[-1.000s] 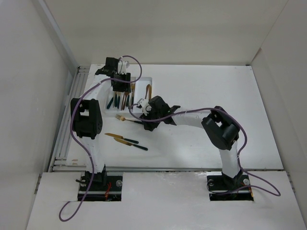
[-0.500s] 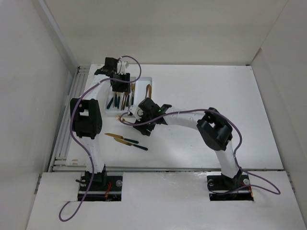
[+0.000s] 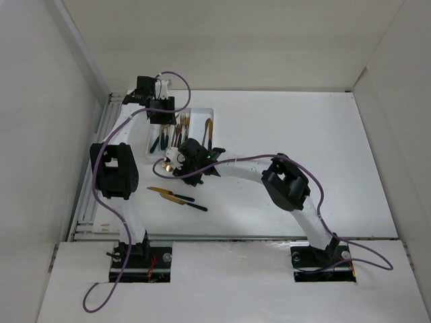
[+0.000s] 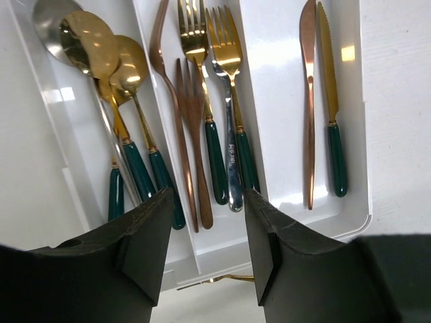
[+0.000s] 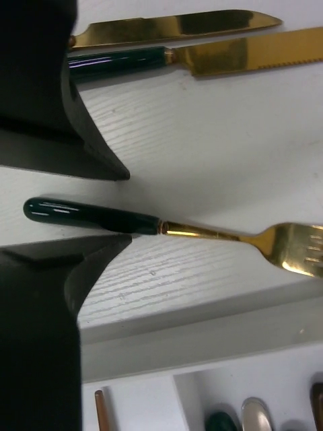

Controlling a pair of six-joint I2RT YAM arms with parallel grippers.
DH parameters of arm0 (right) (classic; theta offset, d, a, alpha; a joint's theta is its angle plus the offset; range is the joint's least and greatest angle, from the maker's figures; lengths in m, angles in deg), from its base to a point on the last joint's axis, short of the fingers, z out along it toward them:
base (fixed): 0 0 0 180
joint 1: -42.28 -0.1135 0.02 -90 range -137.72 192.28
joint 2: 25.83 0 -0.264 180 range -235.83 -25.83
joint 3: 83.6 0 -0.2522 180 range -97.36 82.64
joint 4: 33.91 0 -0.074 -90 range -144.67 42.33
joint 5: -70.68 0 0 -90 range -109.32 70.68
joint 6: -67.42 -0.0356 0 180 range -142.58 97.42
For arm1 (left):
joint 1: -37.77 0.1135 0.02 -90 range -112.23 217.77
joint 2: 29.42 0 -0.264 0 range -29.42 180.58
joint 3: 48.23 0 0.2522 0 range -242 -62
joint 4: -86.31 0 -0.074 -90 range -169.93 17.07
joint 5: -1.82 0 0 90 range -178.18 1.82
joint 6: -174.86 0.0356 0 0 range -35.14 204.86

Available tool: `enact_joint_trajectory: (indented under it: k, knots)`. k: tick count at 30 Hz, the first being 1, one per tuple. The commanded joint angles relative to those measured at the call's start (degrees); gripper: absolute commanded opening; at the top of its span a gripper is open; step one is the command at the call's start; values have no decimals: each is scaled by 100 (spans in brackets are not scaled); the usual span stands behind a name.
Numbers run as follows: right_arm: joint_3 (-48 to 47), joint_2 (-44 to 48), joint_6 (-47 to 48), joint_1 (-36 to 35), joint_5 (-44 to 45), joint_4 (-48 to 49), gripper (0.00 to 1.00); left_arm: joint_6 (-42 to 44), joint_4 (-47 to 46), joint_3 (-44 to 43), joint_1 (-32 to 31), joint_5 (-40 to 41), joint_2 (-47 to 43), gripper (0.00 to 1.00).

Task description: Sort the eating utensils into containers

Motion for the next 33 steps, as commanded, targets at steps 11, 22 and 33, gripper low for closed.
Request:
enact_joint_trajectory:
  k: [11,22,33]
  knots:
    - [186,-226,56,-102,555,-165,0,75,-31,-66,165,67,-794,45]
    - [1180,1426,4,-156,318,810,0,312,162,-478,165,119,-1067,60]
    - [1470,2480,-2690,1038,-770,2020,0,787,523,-1534,165,-1689,-1656,64]
